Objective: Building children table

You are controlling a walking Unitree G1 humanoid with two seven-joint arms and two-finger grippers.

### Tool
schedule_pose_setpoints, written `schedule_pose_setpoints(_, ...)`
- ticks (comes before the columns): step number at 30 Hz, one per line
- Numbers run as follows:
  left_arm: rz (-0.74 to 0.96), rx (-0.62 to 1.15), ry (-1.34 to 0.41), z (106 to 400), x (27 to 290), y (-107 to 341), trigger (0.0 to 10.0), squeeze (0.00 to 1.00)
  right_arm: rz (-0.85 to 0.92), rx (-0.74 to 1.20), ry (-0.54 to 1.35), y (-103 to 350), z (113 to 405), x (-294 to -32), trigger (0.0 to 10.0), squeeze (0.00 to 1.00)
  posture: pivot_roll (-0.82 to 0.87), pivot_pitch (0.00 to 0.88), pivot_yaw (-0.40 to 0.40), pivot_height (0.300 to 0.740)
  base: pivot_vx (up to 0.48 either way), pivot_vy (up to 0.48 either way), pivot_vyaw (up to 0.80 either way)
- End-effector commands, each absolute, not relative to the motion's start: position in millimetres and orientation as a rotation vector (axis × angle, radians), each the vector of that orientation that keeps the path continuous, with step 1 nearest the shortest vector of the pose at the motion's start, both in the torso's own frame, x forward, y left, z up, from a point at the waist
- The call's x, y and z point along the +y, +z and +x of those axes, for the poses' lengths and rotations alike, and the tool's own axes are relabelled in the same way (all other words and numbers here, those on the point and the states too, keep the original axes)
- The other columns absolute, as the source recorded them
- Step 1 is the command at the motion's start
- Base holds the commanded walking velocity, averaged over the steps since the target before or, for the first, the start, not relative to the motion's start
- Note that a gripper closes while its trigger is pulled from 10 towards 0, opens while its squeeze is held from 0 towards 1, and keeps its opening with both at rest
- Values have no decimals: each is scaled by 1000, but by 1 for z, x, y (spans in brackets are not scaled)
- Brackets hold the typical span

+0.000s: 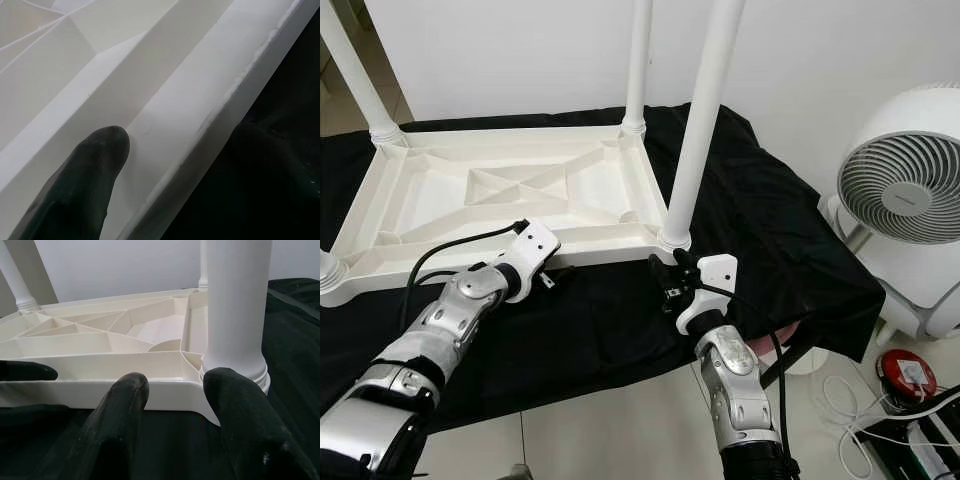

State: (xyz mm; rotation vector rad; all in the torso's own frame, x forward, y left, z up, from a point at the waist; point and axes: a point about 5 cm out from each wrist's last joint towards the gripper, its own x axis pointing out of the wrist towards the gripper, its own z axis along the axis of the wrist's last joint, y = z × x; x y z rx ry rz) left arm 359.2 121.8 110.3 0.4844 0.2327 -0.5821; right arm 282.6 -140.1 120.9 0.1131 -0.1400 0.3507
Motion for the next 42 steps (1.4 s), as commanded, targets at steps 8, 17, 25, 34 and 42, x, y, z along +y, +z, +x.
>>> schedule_pose_setpoints(8,492,270,-393,367,144,111,10000,0,110,-138,337,119,283,-139,10000,0,-34,0,-8,740,0,0,0)
schedule_pose_setpoints(17,473,298,-375,360,142,98,0,0,110,-137,335,118,284,-138,10000,0,-23,0,-13,740,0,0,0)
schedule_pose_setpoints(25,446,283,-440,348,105,86,0,0,111,-139,342,119,285,-136,10000,0,-22,0,-17,740,0,0,0)
schedule_pose_setpoints(34,431,216,-520,342,58,94,3098,0,110,-141,339,120,286,-136,10000,0,-20,5,-15,740,0,0,0)
schedule_pose_setpoints(42,400,35,-628,332,28,116,10000,0,115,-143,331,119,286,-134,10000,0,-20,9,-6,740,0,0,0)
